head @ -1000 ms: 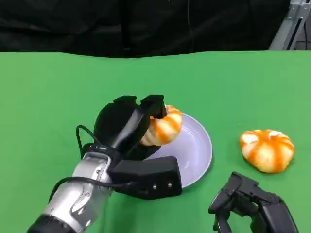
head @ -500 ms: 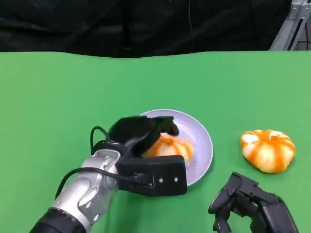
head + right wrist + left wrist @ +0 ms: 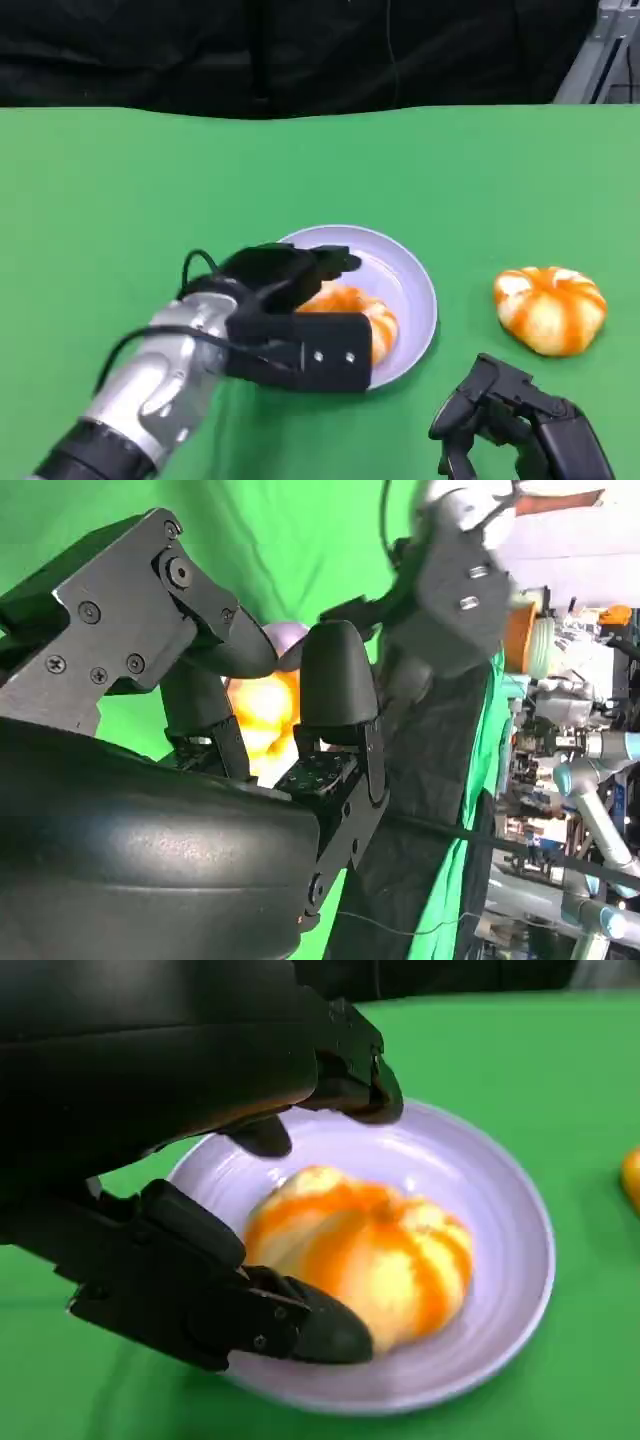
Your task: Grasp the bread from the table and place it into the plate.
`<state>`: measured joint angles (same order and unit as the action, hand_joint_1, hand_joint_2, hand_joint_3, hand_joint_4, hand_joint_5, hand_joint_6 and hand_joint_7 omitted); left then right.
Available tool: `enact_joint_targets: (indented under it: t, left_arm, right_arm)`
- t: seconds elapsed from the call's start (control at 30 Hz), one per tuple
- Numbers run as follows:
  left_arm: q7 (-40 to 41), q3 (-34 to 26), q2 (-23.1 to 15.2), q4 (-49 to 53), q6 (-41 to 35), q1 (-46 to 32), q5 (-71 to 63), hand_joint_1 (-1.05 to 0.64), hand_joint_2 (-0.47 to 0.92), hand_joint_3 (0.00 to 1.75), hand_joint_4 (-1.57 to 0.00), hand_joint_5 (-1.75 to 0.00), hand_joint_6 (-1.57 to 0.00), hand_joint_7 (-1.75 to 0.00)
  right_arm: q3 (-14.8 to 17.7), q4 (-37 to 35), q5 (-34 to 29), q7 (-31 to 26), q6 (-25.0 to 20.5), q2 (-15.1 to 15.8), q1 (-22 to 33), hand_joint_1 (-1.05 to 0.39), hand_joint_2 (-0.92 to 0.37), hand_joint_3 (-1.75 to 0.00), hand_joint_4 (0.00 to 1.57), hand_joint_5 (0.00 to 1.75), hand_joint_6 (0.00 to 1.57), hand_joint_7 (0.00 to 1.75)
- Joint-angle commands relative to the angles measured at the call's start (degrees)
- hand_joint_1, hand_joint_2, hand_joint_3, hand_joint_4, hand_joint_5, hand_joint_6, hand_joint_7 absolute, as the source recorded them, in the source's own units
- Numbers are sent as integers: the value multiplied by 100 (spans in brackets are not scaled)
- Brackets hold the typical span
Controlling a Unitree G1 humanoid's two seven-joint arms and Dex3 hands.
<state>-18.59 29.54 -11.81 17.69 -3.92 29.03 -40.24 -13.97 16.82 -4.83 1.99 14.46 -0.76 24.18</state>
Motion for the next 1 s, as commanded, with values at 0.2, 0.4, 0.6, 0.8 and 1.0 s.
enact_joint_targets:
  t: [0.2, 0.4, 0.6, 0.8, 1.0]
  left_arm:
    - [-746, -792, -459, -1031, -203, -268, 1026, -104, 92, 46, 0, -27, -2, -13]
    - [-519, -1694, -350, -1717, -21, -986, 2213, -76, 92, 32, -10, -65, -20, -24]
    - [34, -2518, -115, -2387, 446, -2086, 3113, -37, 92, 23, -43, -104, -50, -41]
    - [285, -2992, 220, -2812, 991, -3115, 3902, -28, 82, 42, -62, -128, -66, -85]
    - [462, -3222, 439, -2931, 1585, -4041, 4217, -21, 51, 103, -69, -152, -67, -123]
  right_arm:
    - [78, -85, 87, 6, 50, 34, -33, -4, -38, -132, 64, 170, 66, 147]
    - [92, -150, 52, -4, 109, 38, -65, -4, -37, -133, 64, 170, 67, 147]
    - [91, -160, 60, -8, 114, 29, -60, -5, -37, -134, 64, 170, 67, 148]
    - [91, -157, 74, 6, 118, 31, -61, -7, -36, -134, 64, 170, 67, 148]
    - [86, -134, 95, 28, 118, 27, -39, -7, -36, -133, 64, 170, 67, 147]
